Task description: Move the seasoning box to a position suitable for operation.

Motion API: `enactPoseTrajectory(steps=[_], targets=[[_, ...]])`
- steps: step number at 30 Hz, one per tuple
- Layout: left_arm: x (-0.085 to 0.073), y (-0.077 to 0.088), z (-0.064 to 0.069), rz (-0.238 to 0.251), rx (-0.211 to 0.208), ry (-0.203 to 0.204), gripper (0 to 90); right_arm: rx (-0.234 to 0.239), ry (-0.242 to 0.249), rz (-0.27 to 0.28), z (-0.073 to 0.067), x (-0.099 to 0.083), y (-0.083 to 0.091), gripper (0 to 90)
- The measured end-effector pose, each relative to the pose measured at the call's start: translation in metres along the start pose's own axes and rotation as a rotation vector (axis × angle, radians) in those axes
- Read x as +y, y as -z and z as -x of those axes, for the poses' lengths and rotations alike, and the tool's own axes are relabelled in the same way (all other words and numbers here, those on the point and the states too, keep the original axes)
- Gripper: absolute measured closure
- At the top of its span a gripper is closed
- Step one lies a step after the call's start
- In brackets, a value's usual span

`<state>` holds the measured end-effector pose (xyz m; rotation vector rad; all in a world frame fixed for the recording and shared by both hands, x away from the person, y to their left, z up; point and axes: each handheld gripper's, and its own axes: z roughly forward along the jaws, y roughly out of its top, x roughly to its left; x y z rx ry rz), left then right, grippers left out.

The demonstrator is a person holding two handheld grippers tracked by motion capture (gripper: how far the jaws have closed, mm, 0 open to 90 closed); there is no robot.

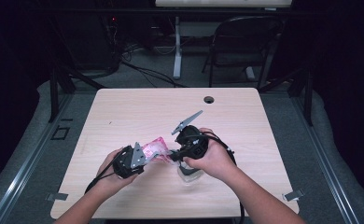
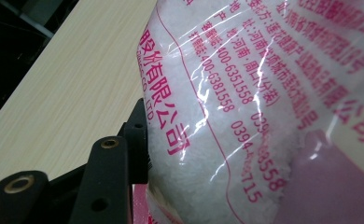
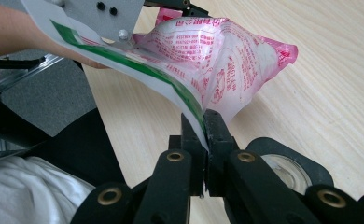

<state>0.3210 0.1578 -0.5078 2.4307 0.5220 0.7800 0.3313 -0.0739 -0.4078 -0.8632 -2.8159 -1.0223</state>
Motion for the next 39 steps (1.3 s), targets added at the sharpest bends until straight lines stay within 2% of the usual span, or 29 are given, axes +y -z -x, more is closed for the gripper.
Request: enactPoseTrajectory(steps=[5,9,12,18,23,32,39], targets=[[0.007,0.001,-0.002,-0.005,0.028,-0.028,54.3,-0.013,0.0,0.001,0.001,0.0,0.003,90.0],[0.013,0.001,-0.004,0.001,0.066,-0.053,54.3,-0.02,0.005,0.014,0.003,-0.002,0.007,89.9],[0.016,0.0,-0.004,0.01,0.082,-0.056,54.4,-0.022,0.018,0.018,0.005,-0.003,0.008,89.7],[0.02,-0.002,-0.004,0.004,0.103,-0.088,54.4,-0.021,0.019,0.026,0.007,-0.007,0.009,87.2],[0.022,-0.005,-0.003,0.012,0.125,-0.092,54.6,-0.021,0.004,0.036,0.011,-0.011,0.009,81.6],[0.024,-0.01,-0.003,0.008,0.135,-0.091,55.0,-0.029,-0.006,0.051,0.013,-0.021,0.006,72.7],[0.026,-0.012,-0.001,0.007,0.157,-0.104,55.1,-0.029,0.0,0.083,0.019,-0.028,0.005,71.5]])
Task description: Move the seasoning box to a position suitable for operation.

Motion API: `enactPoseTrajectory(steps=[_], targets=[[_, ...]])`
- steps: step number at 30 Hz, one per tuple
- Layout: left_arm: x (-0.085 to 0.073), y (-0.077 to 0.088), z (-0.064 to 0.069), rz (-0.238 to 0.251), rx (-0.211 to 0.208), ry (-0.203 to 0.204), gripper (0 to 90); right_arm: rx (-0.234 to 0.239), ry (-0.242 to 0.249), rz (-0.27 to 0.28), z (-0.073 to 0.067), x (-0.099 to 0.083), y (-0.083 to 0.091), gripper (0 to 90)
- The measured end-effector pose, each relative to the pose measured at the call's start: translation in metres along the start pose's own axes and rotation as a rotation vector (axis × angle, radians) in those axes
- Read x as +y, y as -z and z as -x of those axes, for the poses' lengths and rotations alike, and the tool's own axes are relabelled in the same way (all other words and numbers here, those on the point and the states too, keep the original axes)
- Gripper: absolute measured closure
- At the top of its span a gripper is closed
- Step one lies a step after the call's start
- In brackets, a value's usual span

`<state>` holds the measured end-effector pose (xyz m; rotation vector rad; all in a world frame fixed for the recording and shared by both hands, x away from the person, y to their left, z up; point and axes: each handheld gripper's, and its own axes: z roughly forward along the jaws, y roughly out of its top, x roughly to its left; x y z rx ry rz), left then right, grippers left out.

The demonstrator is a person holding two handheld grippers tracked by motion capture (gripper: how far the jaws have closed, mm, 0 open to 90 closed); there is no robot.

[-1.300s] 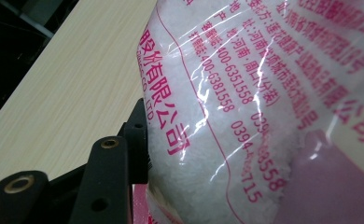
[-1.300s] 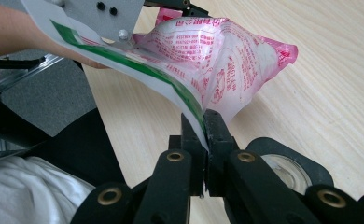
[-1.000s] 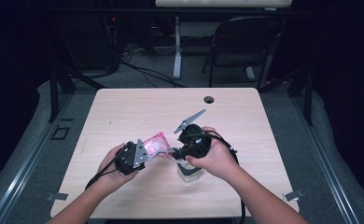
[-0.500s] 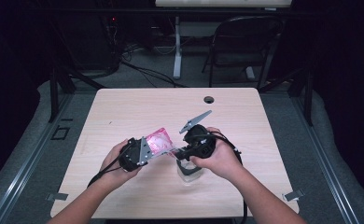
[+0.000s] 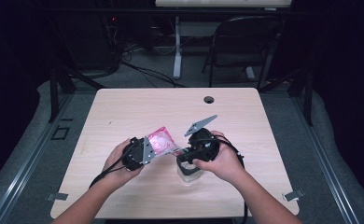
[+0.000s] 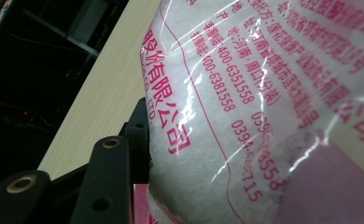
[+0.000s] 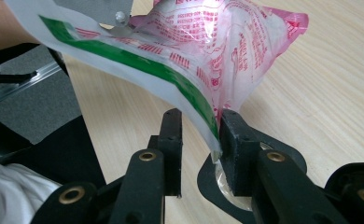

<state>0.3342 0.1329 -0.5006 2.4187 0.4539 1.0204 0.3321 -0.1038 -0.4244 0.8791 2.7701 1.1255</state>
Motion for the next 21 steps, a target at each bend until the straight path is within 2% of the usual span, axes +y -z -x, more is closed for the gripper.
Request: enactPoseTrajectory(steps=[9,15,17,21], targets=[[0.002,-0.001,0.001,-0.012,0.01,-0.011,55.2,-0.004,0.001,0.0,0.004,-0.008,0.002,68.2],[0.004,-0.002,0.002,-0.018,0.026,-0.016,55.3,0.008,0.004,0.032,0.007,-0.014,0.0,68.0],[0.005,-0.003,0.002,-0.018,0.027,-0.011,55.3,-0.005,0.008,0.034,0.007,-0.014,0.0,67.8],[0.008,-0.002,0.0,-0.028,0.039,-0.049,55.4,-0.003,-0.002,0.045,0.008,-0.014,0.002,66.7]])
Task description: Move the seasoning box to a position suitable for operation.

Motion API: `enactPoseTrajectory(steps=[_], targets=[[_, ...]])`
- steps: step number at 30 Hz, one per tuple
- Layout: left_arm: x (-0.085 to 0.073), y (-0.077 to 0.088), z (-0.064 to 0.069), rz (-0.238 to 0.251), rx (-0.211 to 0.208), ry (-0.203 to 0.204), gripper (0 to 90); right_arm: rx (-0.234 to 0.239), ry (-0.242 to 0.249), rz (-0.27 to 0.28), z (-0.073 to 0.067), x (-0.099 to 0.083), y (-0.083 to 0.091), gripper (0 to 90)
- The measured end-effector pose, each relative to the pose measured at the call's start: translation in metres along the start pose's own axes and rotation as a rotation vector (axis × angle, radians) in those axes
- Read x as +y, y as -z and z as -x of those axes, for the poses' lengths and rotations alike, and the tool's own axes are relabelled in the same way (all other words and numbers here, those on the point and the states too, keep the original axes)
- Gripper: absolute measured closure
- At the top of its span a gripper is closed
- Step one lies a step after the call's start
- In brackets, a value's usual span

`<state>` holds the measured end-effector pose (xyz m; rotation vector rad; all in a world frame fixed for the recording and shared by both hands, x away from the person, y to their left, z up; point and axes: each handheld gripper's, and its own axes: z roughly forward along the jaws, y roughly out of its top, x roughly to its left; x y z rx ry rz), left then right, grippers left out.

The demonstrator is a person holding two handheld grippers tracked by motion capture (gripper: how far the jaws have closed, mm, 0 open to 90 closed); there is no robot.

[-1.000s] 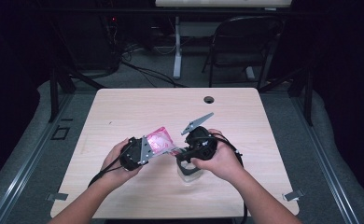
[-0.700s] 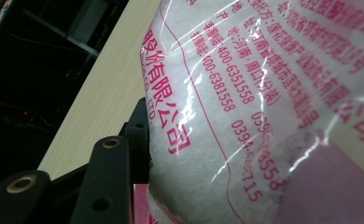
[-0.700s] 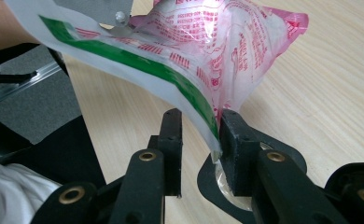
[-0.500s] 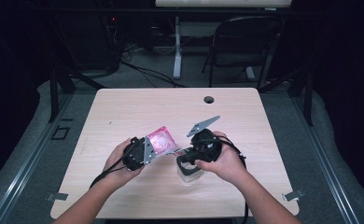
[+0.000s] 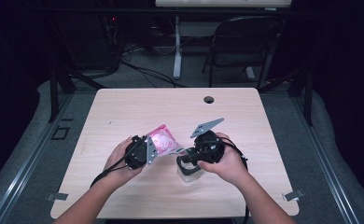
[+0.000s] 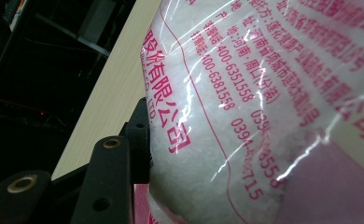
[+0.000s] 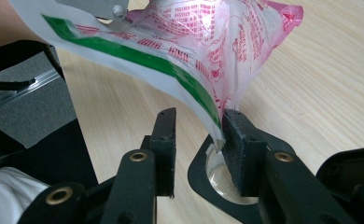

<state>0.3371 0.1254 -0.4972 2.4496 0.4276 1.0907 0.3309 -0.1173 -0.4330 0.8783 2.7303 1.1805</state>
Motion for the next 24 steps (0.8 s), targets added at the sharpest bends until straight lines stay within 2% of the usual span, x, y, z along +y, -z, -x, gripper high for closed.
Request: enactPoseTrajectory(steps=[7,10,12,17,24], targets=[[0.007,0.004,-0.005,-0.008,0.016,-0.052,55.4,-0.015,-0.02,0.022,-0.002,-0.001,0.007,66.5],[0.01,0.006,-0.006,-0.017,0.027,-0.077,55.4,-0.02,-0.025,0.05,-0.003,-0.004,0.011,66.5],[0.012,0.007,-0.007,-0.015,0.04,-0.087,55.4,-0.036,-0.021,0.042,-0.005,-0.004,0.014,66.4],[0.017,0.009,-0.007,-0.015,0.056,-0.098,55.5,-0.056,-0.012,0.055,-0.009,-0.006,0.019,66.3],[0.02,0.007,-0.004,-0.013,0.06,-0.117,55.5,-0.046,-0.024,0.059,-0.01,-0.011,0.022,67.3]])
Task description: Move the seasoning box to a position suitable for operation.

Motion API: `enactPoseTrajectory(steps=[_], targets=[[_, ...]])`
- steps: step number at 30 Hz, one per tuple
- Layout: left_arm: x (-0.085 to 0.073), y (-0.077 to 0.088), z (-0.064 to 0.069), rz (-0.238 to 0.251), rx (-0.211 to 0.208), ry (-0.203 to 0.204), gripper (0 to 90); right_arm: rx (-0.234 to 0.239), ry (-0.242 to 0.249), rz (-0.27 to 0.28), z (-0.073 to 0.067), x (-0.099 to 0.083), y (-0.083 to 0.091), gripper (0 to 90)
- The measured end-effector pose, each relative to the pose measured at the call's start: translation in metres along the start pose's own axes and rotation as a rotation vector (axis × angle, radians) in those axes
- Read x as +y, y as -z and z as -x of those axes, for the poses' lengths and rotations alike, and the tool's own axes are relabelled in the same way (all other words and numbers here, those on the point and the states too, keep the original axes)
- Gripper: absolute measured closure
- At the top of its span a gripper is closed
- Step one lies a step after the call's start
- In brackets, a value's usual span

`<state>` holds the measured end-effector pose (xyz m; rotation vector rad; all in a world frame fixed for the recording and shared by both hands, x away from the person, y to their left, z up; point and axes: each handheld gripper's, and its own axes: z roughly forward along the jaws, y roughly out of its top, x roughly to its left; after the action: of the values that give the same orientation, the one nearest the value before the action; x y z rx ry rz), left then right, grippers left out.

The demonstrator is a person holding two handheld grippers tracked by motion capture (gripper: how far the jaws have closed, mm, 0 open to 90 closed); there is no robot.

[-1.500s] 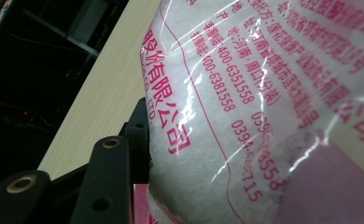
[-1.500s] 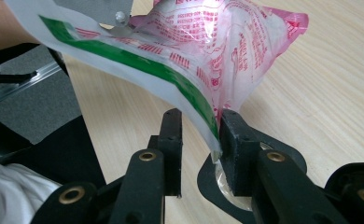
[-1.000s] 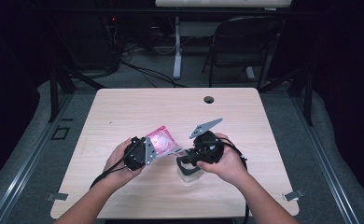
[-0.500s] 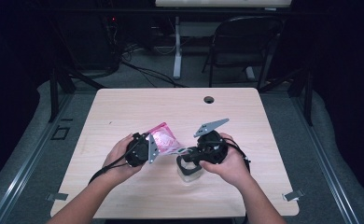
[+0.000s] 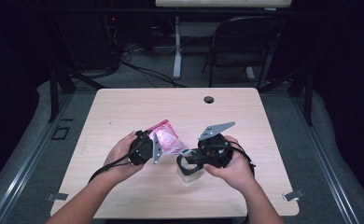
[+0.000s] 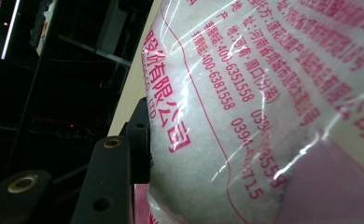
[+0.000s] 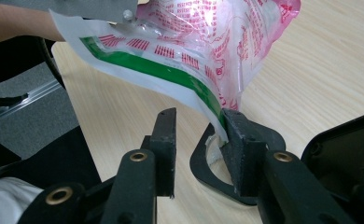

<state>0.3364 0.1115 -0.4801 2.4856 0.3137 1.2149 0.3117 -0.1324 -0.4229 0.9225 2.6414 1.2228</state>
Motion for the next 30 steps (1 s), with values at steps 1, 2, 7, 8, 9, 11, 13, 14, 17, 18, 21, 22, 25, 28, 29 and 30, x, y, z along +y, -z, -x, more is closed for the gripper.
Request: enactPoseTrajectory(steps=[1,2,7,8,9,11,13,14,17,18,21,22,25,28,29,30], targets=[[0.0,0.0,0.0,-0.008,-0.001,-0.01,55.5,0.001,-0.005,-0.001,0.0,-0.001,0.0,67.5],[0.0,0.0,0.0,-0.009,0.0,-0.014,55.6,0.003,-0.003,-0.005,0.001,-0.001,-0.001,67.8],[0.0,-0.001,0.001,-0.017,-0.002,-0.027,55.6,0.007,-0.017,-0.013,0.004,-0.002,-0.003,68.7],[0.0,-0.001,0.0,-0.018,-0.003,-0.028,55.6,0.007,-0.018,-0.013,0.005,-0.002,-0.003,68.9],[0.0,-0.001,0.0,-0.018,-0.005,-0.03,55.6,0.009,-0.024,-0.007,0.005,-0.003,-0.003,69.1],[0.001,-0.001,0.0,-0.018,-0.002,-0.034,55.6,0.01,-0.023,-0.014,0.006,-0.003,-0.002,69.4],[0.001,-0.001,-0.001,-0.018,0.0,-0.035,55.7,0.01,-0.027,-0.007,0.006,-0.003,-0.001,69.4],[0.002,-0.001,-0.001,-0.019,0.0,-0.037,55.7,0.009,-0.025,-0.008,0.006,-0.003,0.0,69.2],[0.003,-0.002,-0.001,-0.021,0.004,-0.043,55.7,0.005,-0.026,-0.003,0.007,-0.004,0.002,68.0],[0.003,-0.002,-0.001,-0.024,0.003,-0.049,55.7,0.006,-0.027,0.002,0.006,-0.004,0.003,67.4],[0.004,-0.002,-0.001,-0.03,0.007,-0.063,55.8,0.005,-0.02,0.014,0.007,-0.003,0.006,65.7],[0.005,-0.002,-0.001,-0.03,0.006,-0.063,55.7,0.005,-0.021,0.017,0.007,-0.003,0.007,65.5],[0.005,-0.002,-0.001,-0.033,0.007,-0.066,55.8,0.0,-0.014,0.016,0.006,-0.003,0.008,64.7],[0.006,-0.003,-0.001,-0.034,0.01,-0.07,55.8,-0.003,-0.008,0.017,0.005,-0.002,0.008,65.0],[0.006,-0.003,-0.001,-0.036,0.012,-0.073,55.9,-0.004,-0.007,0.018,0.004,-0.002,0.007,65.1],[0.006,-0.003,-0.001,-0.036,0.012,-0.076,55.9,-0.006,-0.009,0.02,0.004,-0.002,0.007,66.0]])
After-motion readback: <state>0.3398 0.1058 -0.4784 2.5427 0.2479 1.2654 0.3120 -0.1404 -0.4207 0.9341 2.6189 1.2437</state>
